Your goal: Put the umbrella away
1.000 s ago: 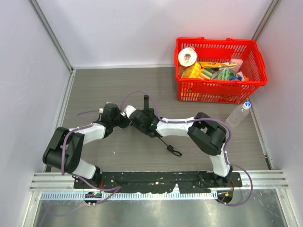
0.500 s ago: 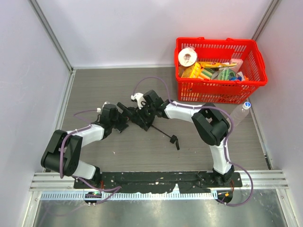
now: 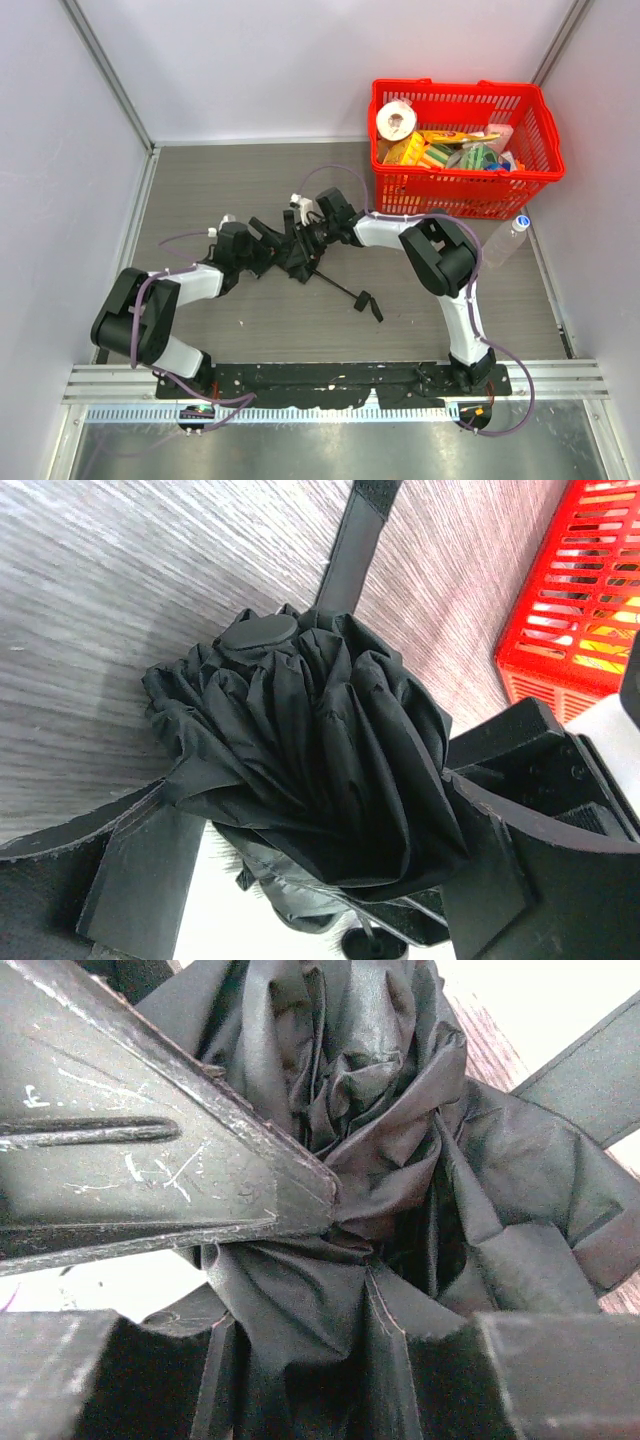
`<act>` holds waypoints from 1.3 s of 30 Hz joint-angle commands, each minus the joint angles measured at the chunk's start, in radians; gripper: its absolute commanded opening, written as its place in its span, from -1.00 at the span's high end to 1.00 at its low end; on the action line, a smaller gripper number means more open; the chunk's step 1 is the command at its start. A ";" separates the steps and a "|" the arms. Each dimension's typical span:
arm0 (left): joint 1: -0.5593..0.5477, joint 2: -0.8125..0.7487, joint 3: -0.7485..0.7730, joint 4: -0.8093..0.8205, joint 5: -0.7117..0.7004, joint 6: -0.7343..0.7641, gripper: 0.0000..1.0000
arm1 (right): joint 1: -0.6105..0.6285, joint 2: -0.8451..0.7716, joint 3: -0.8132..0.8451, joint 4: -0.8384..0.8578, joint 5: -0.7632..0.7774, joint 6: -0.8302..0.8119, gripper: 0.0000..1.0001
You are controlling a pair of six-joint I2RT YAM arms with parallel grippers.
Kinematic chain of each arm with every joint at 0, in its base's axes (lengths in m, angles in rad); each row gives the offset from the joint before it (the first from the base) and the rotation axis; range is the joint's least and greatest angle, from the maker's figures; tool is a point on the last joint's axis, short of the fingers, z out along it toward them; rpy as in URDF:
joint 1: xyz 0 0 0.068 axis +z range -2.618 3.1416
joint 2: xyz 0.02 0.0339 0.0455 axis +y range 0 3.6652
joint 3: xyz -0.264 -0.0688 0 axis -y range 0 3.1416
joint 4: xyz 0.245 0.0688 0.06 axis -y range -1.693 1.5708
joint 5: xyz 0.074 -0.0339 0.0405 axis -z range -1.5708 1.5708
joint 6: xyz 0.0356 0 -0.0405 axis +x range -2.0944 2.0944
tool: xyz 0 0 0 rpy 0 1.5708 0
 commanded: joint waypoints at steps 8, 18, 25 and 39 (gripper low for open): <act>-0.080 0.158 0.000 -0.156 -0.186 0.102 -0.48 | -0.015 0.105 0.025 0.013 -0.229 0.090 0.99; -0.078 0.227 -0.010 -0.119 -0.130 0.102 0.80 | -0.012 0.044 -0.030 -0.041 -0.047 0.056 0.81; -0.078 0.213 -0.011 -0.136 -0.074 0.099 0.97 | 0.033 -0.074 -0.013 -0.130 0.278 0.056 -0.52; -0.074 0.201 -0.010 -0.163 -0.023 0.038 0.98 | 0.295 -0.090 0.043 -0.220 1.212 0.019 -0.54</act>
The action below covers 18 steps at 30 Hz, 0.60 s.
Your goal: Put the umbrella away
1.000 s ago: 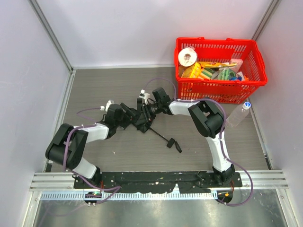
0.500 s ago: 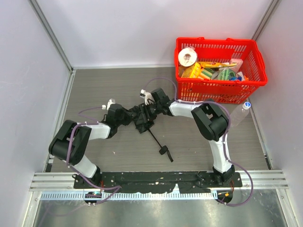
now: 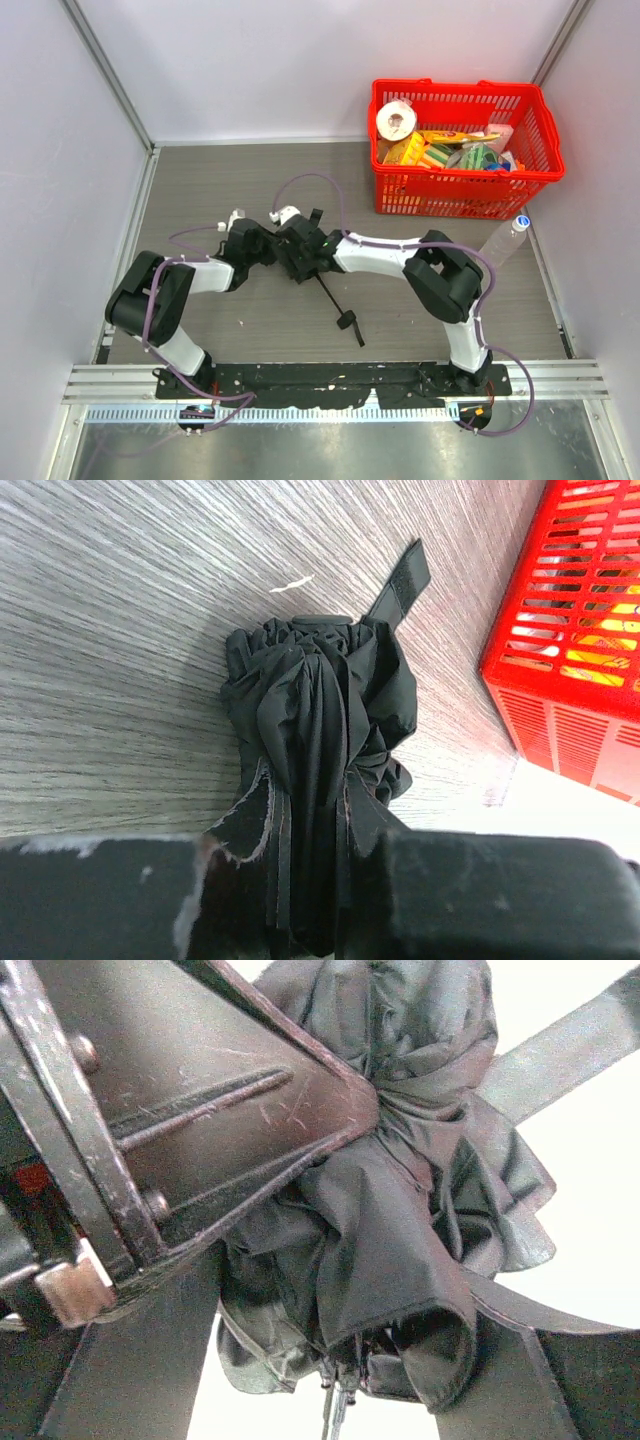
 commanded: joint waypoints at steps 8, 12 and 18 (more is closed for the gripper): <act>-0.008 0.023 -0.088 -0.245 0.092 -0.035 0.95 | 0.068 0.104 -0.052 0.049 0.292 0.082 0.30; 0.010 -0.012 -0.114 -0.194 0.138 -0.046 0.69 | -0.025 0.084 -0.124 0.135 -0.029 0.059 0.93; 0.080 -0.142 -0.133 -0.235 0.168 0.022 -0.16 | -0.124 0.101 -0.096 0.097 -0.477 -0.046 0.99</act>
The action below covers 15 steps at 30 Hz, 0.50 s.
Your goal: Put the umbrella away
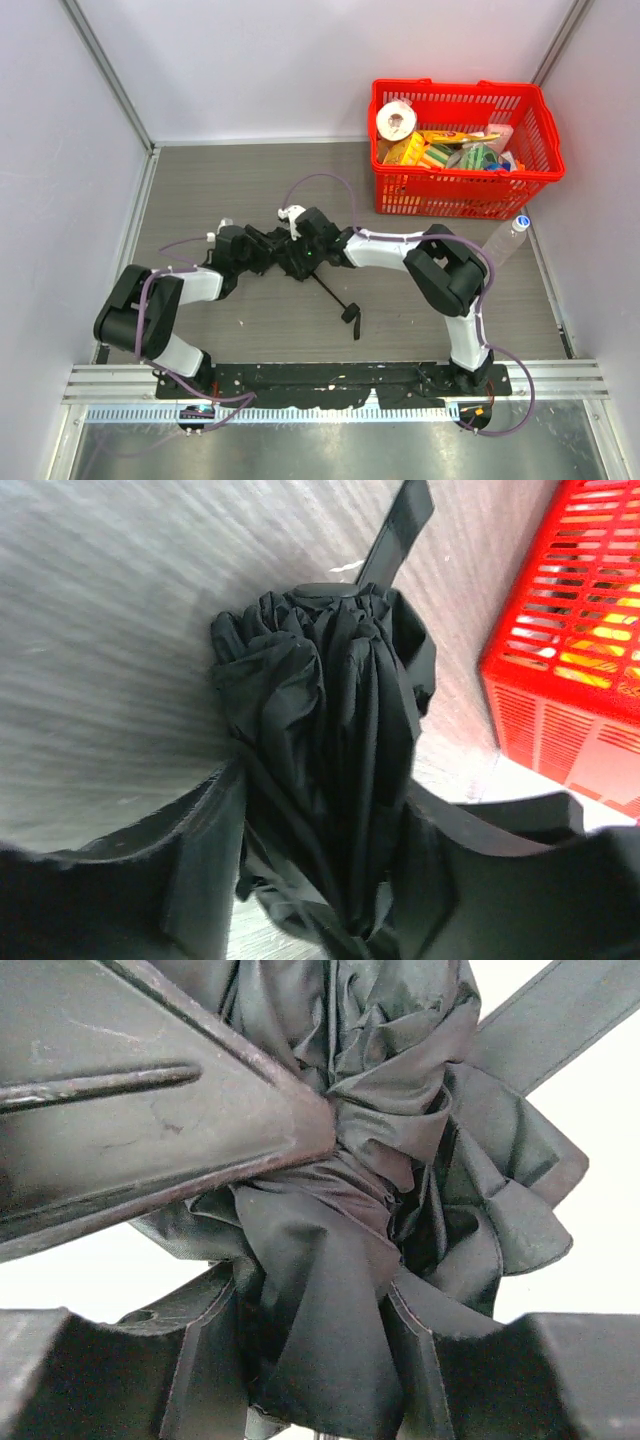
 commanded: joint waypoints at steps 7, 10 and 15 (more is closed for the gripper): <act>0.038 -0.180 -0.018 -0.406 0.106 0.132 -0.99 | -0.170 0.154 0.069 -0.124 -0.670 -0.115 0.98; 0.039 -0.147 0.028 -0.530 0.033 0.086 -0.99 | -0.188 0.183 0.120 -0.134 -0.747 -0.129 0.98; 0.038 -0.043 0.112 -0.584 -0.007 0.022 -0.99 | -0.205 0.247 0.172 -0.144 -0.859 -0.140 0.99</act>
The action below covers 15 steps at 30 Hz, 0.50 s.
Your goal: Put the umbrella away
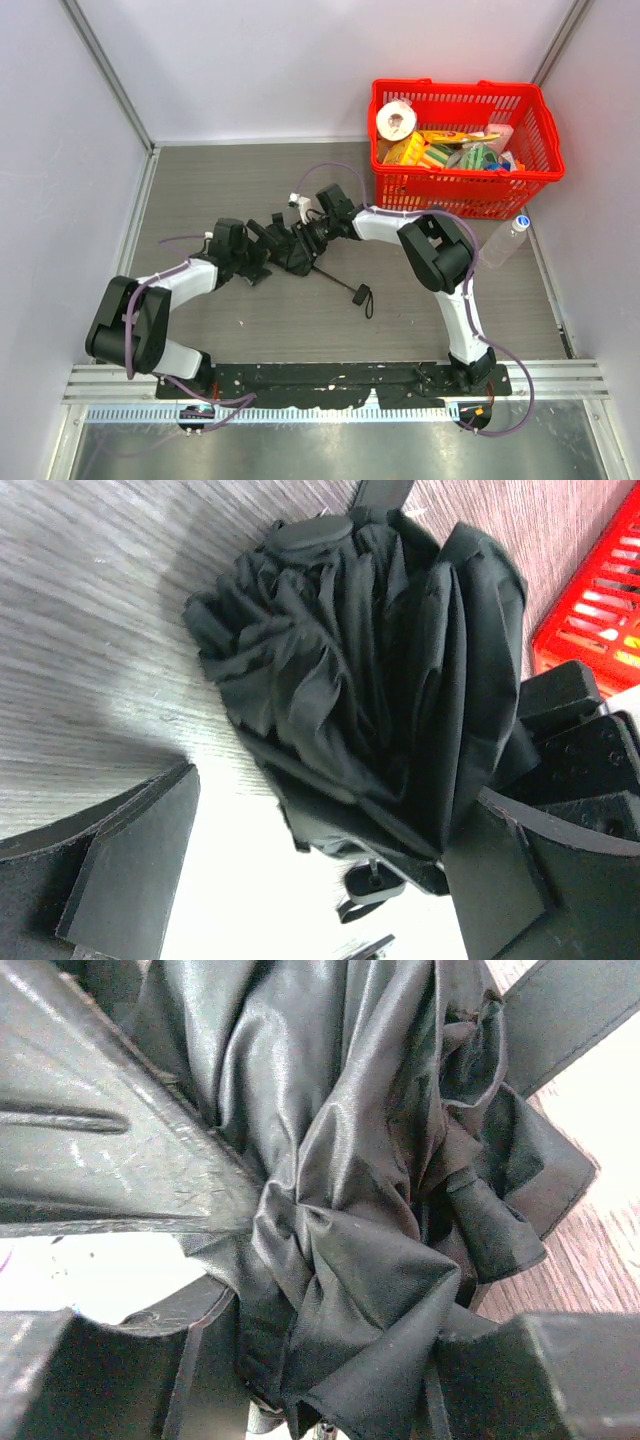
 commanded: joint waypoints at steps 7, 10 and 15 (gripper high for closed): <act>-0.015 0.119 0.081 -0.243 -0.213 -0.038 -0.99 | -0.022 0.127 0.069 -0.089 -0.239 -0.021 0.99; -0.017 0.075 0.115 -0.328 -0.358 0.019 -0.99 | -0.039 0.136 0.092 -0.100 -0.252 -0.016 0.99; -0.015 -0.035 0.098 -0.331 -0.327 0.042 -0.99 | -0.050 0.141 0.114 -0.112 -0.258 -0.015 0.99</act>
